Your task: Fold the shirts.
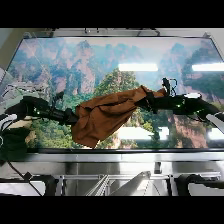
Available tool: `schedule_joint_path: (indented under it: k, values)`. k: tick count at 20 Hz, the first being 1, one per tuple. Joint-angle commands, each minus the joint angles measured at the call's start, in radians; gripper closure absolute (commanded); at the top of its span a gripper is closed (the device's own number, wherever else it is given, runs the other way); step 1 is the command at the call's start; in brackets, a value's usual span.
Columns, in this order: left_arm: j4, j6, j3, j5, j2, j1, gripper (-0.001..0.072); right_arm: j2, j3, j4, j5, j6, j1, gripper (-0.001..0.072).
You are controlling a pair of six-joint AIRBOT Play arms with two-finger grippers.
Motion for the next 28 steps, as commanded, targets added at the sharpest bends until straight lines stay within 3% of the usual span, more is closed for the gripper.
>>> schedule_joint_path:
  k: [1, 5, 7, 10, 12, 14, 15, 16, 18, 20, 23, 24, 25, 26, 27, 28]
  values:
    - [-0.141, 0.009, 0.110, 0.141, 0.156, -0.010, 0.0685, 0.067, 0.001, 0.027, 0.209, -0.048, -0.056, 0.0693]
    - [-0.279, 0.003, 0.336, 0.338, 0.465, 0.113, 0.0684, 0.335, 0.001, 0.354, 0.582, -0.246, -0.175, 0.0692]
    - [-0.328, 0.013, 0.464, 0.358, 0.620, 0.180, 0.0684, 0.535, 0.002, 0.523, 0.625, -0.304, -0.225, 0.0691]
    - [-0.328, -0.004, 0.663, 0.305, 0.801, 0.323, 0.0684, 0.828, 0.017, 0.673, 0.513, -0.308, -0.307, 0.0687]
    - [-0.325, -0.004, 0.753, 0.279, 0.893, 0.429, 0.0684, 0.996, 0.023, 0.666, 0.341, -0.308, -0.349, 0.0691]
    - [-0.295, 0.018, 0.767, 0.253, 0.942, 0.486, 0.0684, 1.112, 0.023, 0.504, 0.106, -0.305, -0.370, 0.0692]
    - [-0.272, 0.017, 0.730, 0.222, 0.951, 0.497, 0.0684, 1.135, 0.022, 0.344, -0.013, -0.242, -0.366, 0.0692]
    - [-0.263, 0.016, 0.662, 0.207, 0.947, 0.501, 0.0684, 1.121, 0.016, 0.202, -0.084, -0.114, -0.364, 0.0692]
    - [-0.266, -0.002, 0.478, 0.218, 0.891, 0.488, 0.0684, 1.006, -0.025, 0.068, -0.093, 0.001, -0.360, 0.0692]
    - [-0.267, -0.003, 0.256, 0.217, 0.805, 0.426, 0.0684, 0.820, -0.103, 0.064, -0.088, 0.039, -0.307, 0.0692]
    - [-0.265, 0.077, -0.014, 0.128, 0.610, 0.287, 0.0682, 0.484, -0.166, 0.048, -0.177, 0.032, -0.184, 0.0685]
    - [-0.265, 0.083, -0.071, 0.061, 0.521, 0.242, 0.0675, 0.368, -0.164, 0.048, -0.206, 0.011, -0.161, 0.0539]
    - [-0.267, 0.084, -0.102, 0.011, 0.425, 0.211, 0.0487, 0.272, -0.161, 0.062, -0.211, 0.011, -0.157, 0.0321]
    - [-0.276, 0.083, -0.105, -0.006, 0.330, 0.195, 0.0306, 0.190, -0.149, 0.072, -0.204, -0.014, -0.158, 0.0272]
    - [-0.283, 0.083, -0.080, 0.013, 0.228, 0.190, 0.0108, 0.139, -0.137, 0.072, -0.191, -0.039, -0.165, 0.0272]
    - [-0.284, 0.083, -0.037, 0.056, 0.142, 0.195, -0.0006, 0.112, -0.126, 0.072, -0.169, -0.068, -0.179, 0.0271]
